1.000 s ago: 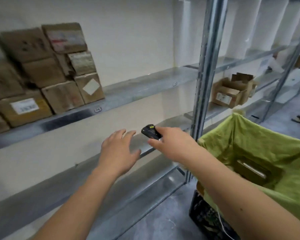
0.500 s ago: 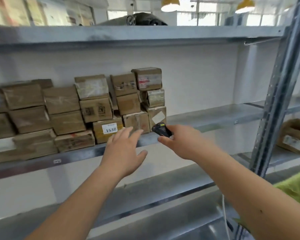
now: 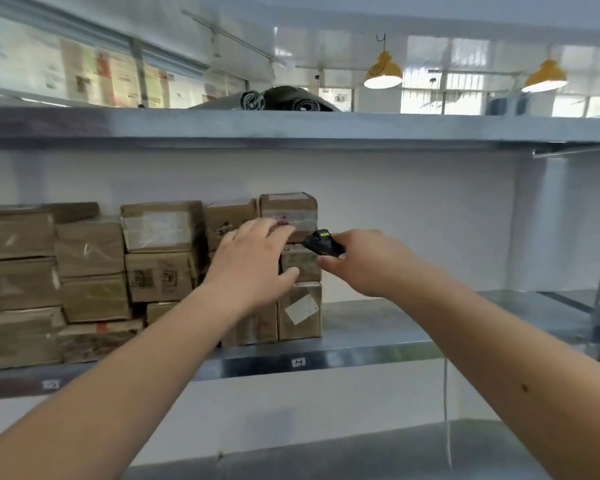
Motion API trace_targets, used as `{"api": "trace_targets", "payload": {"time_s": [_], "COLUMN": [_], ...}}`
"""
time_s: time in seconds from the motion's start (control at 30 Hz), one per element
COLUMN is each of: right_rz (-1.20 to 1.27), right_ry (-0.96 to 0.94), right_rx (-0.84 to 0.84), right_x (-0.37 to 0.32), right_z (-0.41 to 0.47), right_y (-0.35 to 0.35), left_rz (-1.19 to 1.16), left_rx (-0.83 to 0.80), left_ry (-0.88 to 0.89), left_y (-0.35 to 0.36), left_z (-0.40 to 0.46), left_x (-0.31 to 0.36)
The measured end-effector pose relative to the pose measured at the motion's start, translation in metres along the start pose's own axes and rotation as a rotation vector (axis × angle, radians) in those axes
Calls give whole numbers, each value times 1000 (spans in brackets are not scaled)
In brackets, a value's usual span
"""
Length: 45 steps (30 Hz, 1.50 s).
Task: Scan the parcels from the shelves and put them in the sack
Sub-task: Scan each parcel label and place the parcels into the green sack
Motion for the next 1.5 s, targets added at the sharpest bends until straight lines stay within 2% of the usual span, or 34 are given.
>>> {"api": "trace_targets", "payload": {"time_s": [0.17, 0.33, 0.7, 0.93, 1.07, 1.17, 1.23, 1.5], "right_rz": [-23, -20, 7, 27, 49, 63, 62, 118], "right_ry": [-64, -103, -115, -122, -107, -96, -105, -86], "right_rx": [47, 29, -10, -59, -62, -60, -65, -15], "right_x": [28, 41, 60, 65, 74, 80, 80, 96], "right_z": [44, 74, 116, 128, 129, 127, 125, 105], "right_y": [-21, -30, -33, -20, -17, -19, -19, -27], "left_rz": [97, 163, -25, -119, -314, -618, -794, -1262], "left_rx": [50, -83, -346, -319, -231, -141, -73, 192], "left_ry": [-68, -159, -205, -295, -376, -402, -373, -173], "left_y": [-20, -29, -32, -31, -27, -23, -18, -1], "left_z": [52, 93, 151, 161, 156, 150, 146, 130], "left_x": [9, 12, 16, 8, 3, 1, 3, 21]}}
Point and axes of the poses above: each hand's wrist, its own z-axis towards the middle knuckle, its own y-axis out of the palm, x = y × z, the point moved 2 cm from there along z, towards the middle knuckle, and after that the axes turned 12 degrees about -x, right-handed, at the moved point
